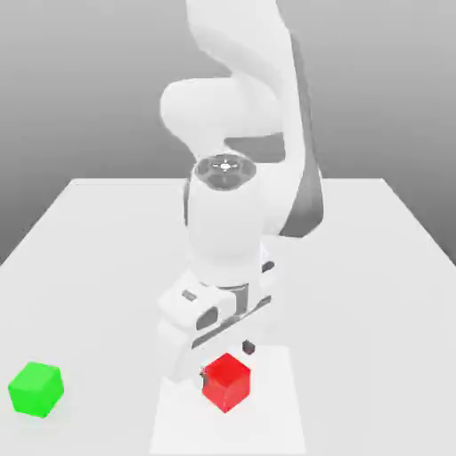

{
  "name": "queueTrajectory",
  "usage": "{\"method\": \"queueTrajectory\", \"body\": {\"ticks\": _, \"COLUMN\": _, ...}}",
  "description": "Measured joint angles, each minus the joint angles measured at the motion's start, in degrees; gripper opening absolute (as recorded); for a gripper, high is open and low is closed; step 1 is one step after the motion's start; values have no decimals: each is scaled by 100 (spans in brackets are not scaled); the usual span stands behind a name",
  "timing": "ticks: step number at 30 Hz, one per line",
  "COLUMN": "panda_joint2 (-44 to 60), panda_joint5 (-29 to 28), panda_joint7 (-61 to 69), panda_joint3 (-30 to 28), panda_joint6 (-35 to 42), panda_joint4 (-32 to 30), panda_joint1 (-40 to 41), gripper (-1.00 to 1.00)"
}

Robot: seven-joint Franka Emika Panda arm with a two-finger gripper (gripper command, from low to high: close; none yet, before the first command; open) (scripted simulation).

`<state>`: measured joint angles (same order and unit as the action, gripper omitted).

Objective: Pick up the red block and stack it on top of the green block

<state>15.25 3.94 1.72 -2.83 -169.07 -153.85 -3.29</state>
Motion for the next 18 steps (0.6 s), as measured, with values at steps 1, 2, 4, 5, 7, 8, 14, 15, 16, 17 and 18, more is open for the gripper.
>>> {"method": "queueTrajectory", "body": {"ticks": 1, "panda_joint2": 0, "panda_joint5": 0, "panda_joint7": 0, "panda_joint3": 0, "panda_joint6": 0, "panda_joint4": 0, "panda_joint1": 0, "gripper": -100}}
{"method": "queueTrajectory", "body": {"ticks": 2, "panda_joint2": 0, "panda_joint5": -1, "panda_joint7": -1, "panda_joint3": 0, "panda_joint6": 1, "panda_joint4": 0, "panda_joint1": 0, "gripper": -100}}
{"method": "queueTrajectory", "body": {"ticks": 4, "panda_joint2": 0, "panda_joint5": -5, "panda_joint7": -5, "panda_joint3": 1, "panda_joint6": 8, "panda_joint4": 0, "panda_joint1": 1, "gripper": -100}}
{"method": "queueTrajectory", "body": {"ticks": 5, "panda_joint2": -1, "panda_joint5": -8, "panda_joint7": -8, "panda_joint3": 1, "panda_joint6": 12, "panda_joint4": 0, "panda_joint1": 1, "gripper": -100}}
{"method": "queueTrajectory", "body": {"ticks": 7, "panda_joint2": 9, "panda_joint5": -8, "panda_joint7": -7, "panda_joint3": 9, "panda_joint6": 1, "panda_joint4": 1, "panda_joint1": 10, "gripper": -100}}
{"method": "queueTrajectory", "body": {"ticks": 8, "panda_joint2": -128, "panda_joint5": -40, "panda_joint7": -31, "panda_joint3": -16, "panda_joint6": 117, "panda_joint4": -20, "panda_joint1": -7, "gripper": -100}}
{"method": "queueTrajectory", "body": {"ticks": 14, "panda_joint2": -1121, "panda_joint5": -276, "panda_joint7": -345, "panda_joint3": -203, "panda_joint6": 1033, "panda_joint4": -101, "panda_joint1": 59, "gripper": -100}}
{"method": "queueTrajectory", "body": {"ticks": 15, "panda_joint2": -1134, "panda_joint5": -250, "panda_joint7": -479, "panda_joint3": -274, "panda_joint6": 1122, "panda_joint4": -33, "panda_joint1": 179, "gripper": -100}}
{"method": "queueTrajectory", "body": {"ticks": 16, "panda_joint2": -1121, "panda_joint5": -217, "panda_joint7": -631, "panda_joint3": -349, "panda_joint6": 1199, "panda_joint4": 49, "panda_joint1": 296, "gripper": -100}}
{"method": "queueTrajectory", "body": {"ticks": 17, "panda_joint2": -1096, "panda_joint5": -182, "panda_joint7": -790, "panda_joint3": -426, "panda_joint6": 1270, "panda_joint4": 136, "panda_joint1": 410, "gripper": -100}}
{"method": "queueTrajectory", "body": {"ticks": 18, "panda_joint2": -1065, "panda_joint5": -148, "panda_joint7": -955, "panda_joint3": -505, "panda_joint6": 1338, "panda_joint4": 227, "panda_joint1": 521, "gripper": -100}}
